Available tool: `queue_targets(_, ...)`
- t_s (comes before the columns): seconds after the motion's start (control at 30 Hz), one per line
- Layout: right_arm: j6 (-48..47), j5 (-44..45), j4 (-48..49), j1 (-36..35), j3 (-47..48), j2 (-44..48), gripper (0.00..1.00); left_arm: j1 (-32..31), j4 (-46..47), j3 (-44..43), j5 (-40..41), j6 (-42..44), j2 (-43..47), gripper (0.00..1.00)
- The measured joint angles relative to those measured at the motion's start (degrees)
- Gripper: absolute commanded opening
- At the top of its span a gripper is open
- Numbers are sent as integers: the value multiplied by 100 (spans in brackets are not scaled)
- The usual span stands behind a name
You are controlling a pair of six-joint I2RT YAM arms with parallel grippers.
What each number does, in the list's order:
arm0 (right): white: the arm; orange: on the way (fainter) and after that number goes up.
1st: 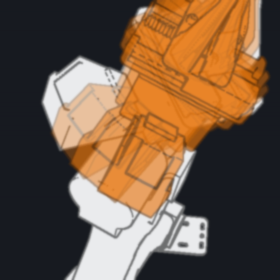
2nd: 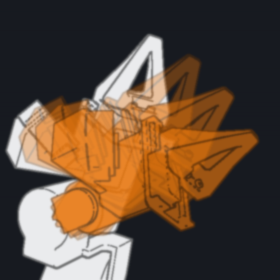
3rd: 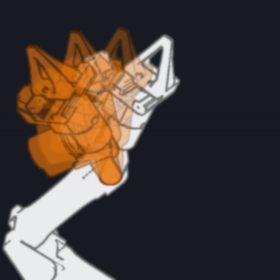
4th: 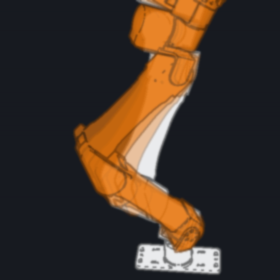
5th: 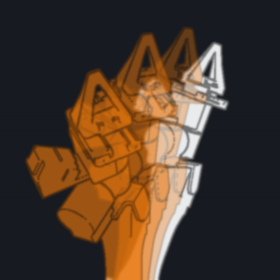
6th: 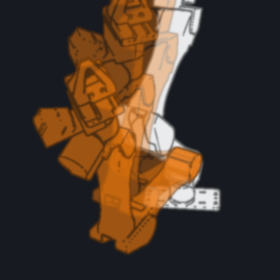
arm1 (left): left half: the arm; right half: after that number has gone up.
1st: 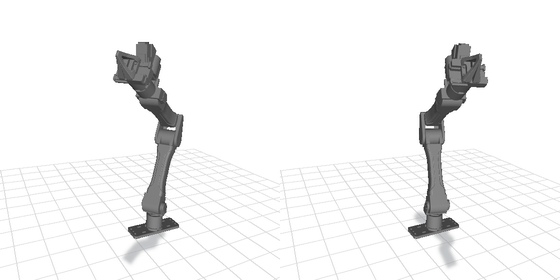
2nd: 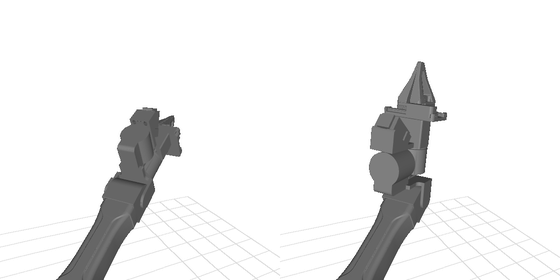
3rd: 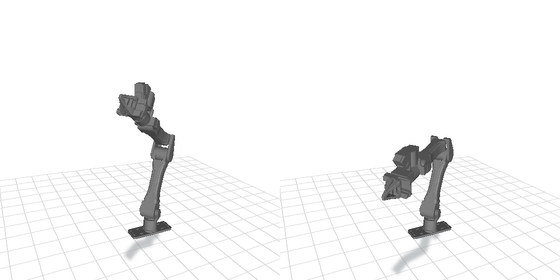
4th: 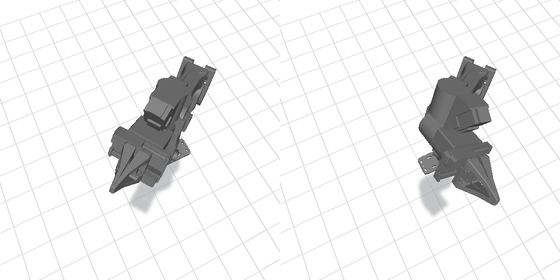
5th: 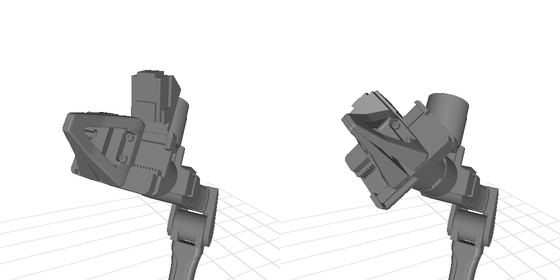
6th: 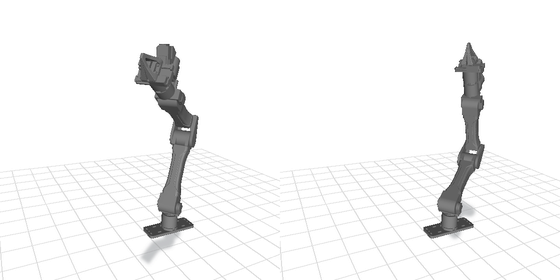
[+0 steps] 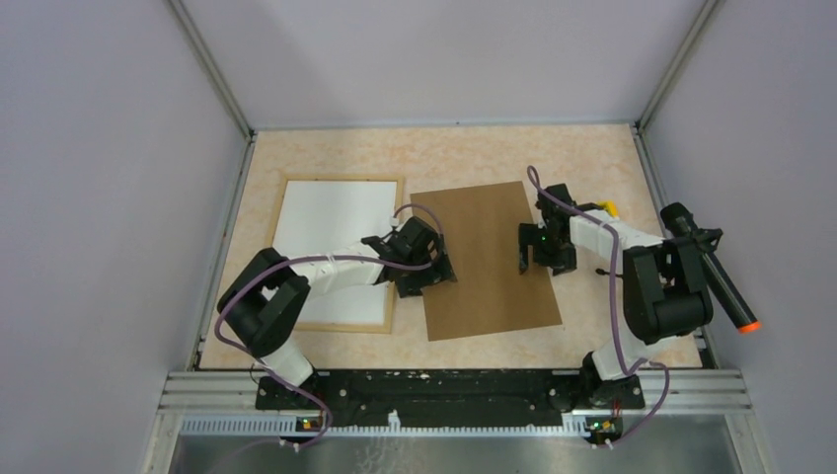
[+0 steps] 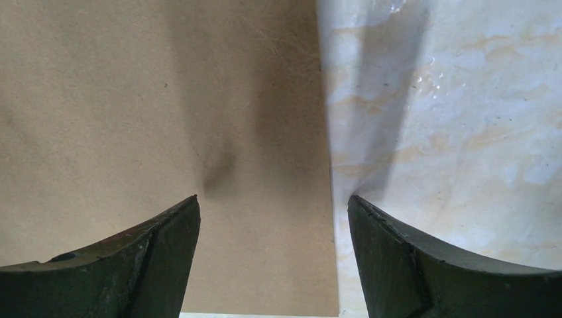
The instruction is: Put the photo into the frame
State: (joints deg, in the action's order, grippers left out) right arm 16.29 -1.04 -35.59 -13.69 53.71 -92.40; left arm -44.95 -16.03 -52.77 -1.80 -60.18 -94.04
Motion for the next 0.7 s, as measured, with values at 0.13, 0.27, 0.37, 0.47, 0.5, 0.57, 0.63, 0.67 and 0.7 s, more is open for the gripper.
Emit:
queue_targets(0.13, -125, -118, -44, 0, 61, -59, 81, 2, -219, -192, 2, -20, -136, 99)
queue_targets(0.27, -192, -168, -70, 0, 83, -72, 81, -13, -507, -424, 170, -17, -269, 99)
queue_targets(0.37, -236, -188, -79, 0, 85, -72, 80, -63, -713, -553, 509, 13, -326, 99)
queue_targets(0.47, -249, -186, -92, 0, 98, -92, 78, -63, -925, -667, 796, 31, -398, 99)
queue_targets(0.5, -256, -181, -107, 0, 118, -111, 76, -66, -981, -726, 879, 31, -444, 99)
queue_targets(0.57, -262, -170, -116, 0, 127, -127, 74, -87, -1062, -826, 964, 28, -527, 99)
queue_targets(0.63, -260, -164, -122, 0, 144, -146, 73, -118, -1104, -896, 1023, 44, -588, 99)
queue_targets(0.67, -260, -166, -114, -2, 146, -151, 72, -125, -1078, -898, 1014, 61, -595, 99)
queue_targets(0.7, -258, -168, -107, -9, 146, -151, 71, -125, -1032, -890, 975, 90, -595, 99)
